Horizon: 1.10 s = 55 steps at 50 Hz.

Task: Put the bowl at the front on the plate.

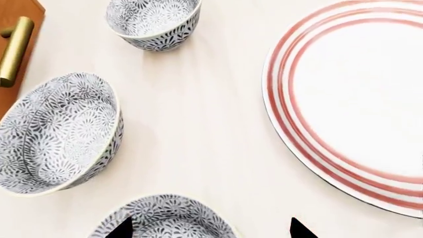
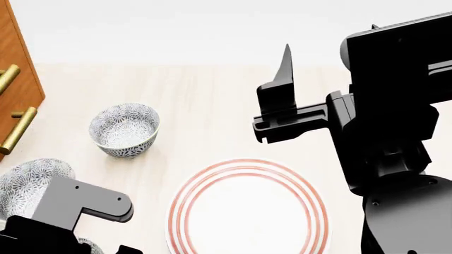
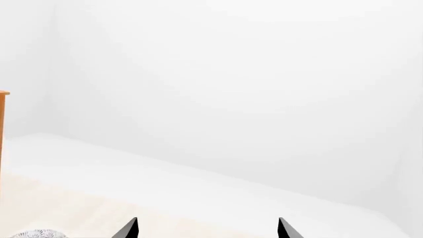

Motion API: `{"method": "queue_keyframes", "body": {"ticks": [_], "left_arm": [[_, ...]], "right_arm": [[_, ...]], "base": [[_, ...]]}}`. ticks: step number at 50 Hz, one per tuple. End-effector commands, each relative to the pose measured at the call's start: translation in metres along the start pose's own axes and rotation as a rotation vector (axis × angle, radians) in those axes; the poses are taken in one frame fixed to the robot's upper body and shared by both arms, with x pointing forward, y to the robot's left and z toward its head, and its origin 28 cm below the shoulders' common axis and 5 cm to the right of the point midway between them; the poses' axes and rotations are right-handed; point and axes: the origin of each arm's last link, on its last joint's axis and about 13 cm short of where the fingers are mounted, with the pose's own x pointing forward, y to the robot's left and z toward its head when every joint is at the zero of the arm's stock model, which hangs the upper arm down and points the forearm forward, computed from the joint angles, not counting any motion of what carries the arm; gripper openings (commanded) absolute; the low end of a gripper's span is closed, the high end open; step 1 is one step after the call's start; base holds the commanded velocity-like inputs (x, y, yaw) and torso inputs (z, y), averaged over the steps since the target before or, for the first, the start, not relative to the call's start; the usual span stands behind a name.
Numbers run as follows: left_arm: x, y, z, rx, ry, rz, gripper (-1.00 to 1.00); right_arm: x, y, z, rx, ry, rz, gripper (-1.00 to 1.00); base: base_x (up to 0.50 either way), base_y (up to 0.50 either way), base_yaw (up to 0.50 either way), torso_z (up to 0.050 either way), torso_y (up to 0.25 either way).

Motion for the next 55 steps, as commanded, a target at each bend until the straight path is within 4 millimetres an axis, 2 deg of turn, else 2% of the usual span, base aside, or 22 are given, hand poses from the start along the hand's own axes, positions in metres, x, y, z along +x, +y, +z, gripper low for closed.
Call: {"method": "queue_keyframes", "body": {"ticks": [1,7,9,15,30,40,44,55], "left_arm": [[0.001,-0.001,-0.007,0.001,0.046,-0.021,1.0],[0.005,0.0,-0.01,-0.002,0.063,-0.012,1.0],[0.01,-0.002,-0.017,-0.003,0.072,-0.011,1.0],[0.009,-0.001,-0.017,0.003,0.081,-0.012,1.0],[0.015,-0.005,-0.031,0.022,0.11,-0.02,1.0],[0.013,-0.003,-0.027,0.019,0.12,-0.026,1.0],[0.017,-0.004,-0.034,0.022,0.128,-0.023,1.0],[0.018,-0.003,-0.034,0.021,0.158,-0.011,1.0]], "right_arm": [[-0.001,0.0,0.0,-0.002,0.001,-0.001,1.0],[-0.001,0.0,0.0,-0.002,0.0,-0.001,1.0],[-0.001,0.0,0.0,-0.002,0.001,-0.001,1.0],[0.0,0.0,-0.001,0.0,0.0,-0.001,1.0],[-0.001,0.0,-0.001,-0.003,0.001,0.0,1.0],[-0.002,0.0,-0.001,-0.003,-0.001,-0.003,1.0],[-0.002,0.0,-0.001,-0.004,0.001,0.0,1.0],[-0.002,0.0,-0.002,-0.004,0.001,-0.001,1.0]], "base": [[0.0,0.0,0.0,0.0,0.0],[0.0,0.0,0.0,0.0,0.0],[0.0,0.0,0.0,0.0,0.0],[0.0,0.0,0.0,0.0,0.0],[0.0,0.0,0.0,0.0,0.0],[0.0,0.0,0.0,0.0,0.0],[0.0,0.0,0.0,0.0,0.0],[0.0,0.0,0.0,0.0,0.0]]}}
